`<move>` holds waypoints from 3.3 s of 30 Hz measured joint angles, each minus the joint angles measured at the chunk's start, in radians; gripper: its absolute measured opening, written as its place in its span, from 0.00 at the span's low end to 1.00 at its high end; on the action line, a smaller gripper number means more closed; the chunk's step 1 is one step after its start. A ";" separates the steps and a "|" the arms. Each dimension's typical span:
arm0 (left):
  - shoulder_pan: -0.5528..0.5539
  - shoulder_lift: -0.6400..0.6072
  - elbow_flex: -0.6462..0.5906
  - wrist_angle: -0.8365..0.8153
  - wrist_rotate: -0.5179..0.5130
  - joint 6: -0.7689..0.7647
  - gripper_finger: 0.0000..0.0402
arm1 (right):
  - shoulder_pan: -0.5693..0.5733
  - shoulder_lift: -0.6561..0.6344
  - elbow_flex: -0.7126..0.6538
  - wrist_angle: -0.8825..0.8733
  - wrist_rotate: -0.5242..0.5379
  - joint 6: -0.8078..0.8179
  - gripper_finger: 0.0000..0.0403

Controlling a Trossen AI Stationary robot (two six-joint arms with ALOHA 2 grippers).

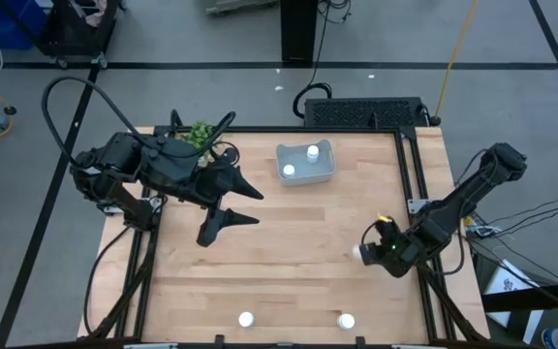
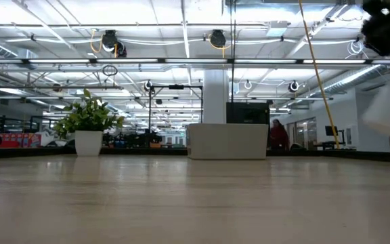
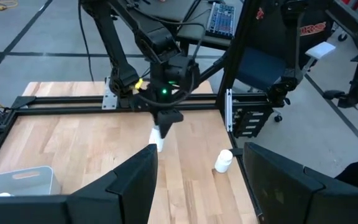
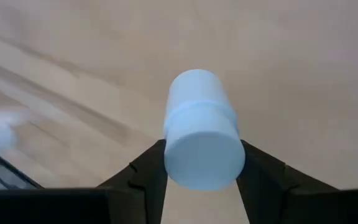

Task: Pick and place pill bottles into a basket
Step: Put the white pill bottle into the gray container

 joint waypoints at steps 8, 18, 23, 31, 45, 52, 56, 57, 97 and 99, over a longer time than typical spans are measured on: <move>0.002 0.000 0.000 0.000 -0.063 -0.040 0.61 | -0.150 -0.071 0.067 0.056 0.269 -0.229 0.37; 0.091 -0.033 0.000 -0.006 -0.075 0.045 0.61 | -0.546 -0.129 0.240 0.194 0.211 -0.860 0.37; 0.151 -0.114 -0.049 0.045 -0.072 0.040 0.61 | -0.785 -0.138 0.339 0.177 0.052 -1.112 0.37; 0.248 -0.304 -0.485 0.459 -0.083 -0.062 0.61 | -1.113 -0.097 0.451 0.169 -0.265 -1.375 0.37; 0.302 -0.571 -1.215 0.919 -0.196 -0.318 0.61 | -1.281 0.116 0.603 0.026 -0.516 -1.606 0.37; 0.365 -0.709 -1.497 1.105 -0.157 -0.395 0.61 | -1.279 0.364 0.805 -0.228 -0.508 -1.729 0.37; 0.415 -0.763 -1.599 1.090 -0.097 -0.460 0.61 | -1.279 0.503 0.920 -0.348 -0.472 -1.790 0.37; 0.424 -0.768 -1.613 1.097 -0.062 -0.471 0.61 | -1.278 0.529 0.941 -0.372 -0.458 -1.797 0.37; 0.484 -0.772 -1.632 0.953 0.001 -0.376 0.61 | -1.277 0.907 0.989 -0.488 -0.326 -2.039 0.37; 0.484 -0.772 -1.632 0.953 0.001 -0.376 0.61 | -1.272 0.907 0.989 -0.489 -0.327 -2.046 0.37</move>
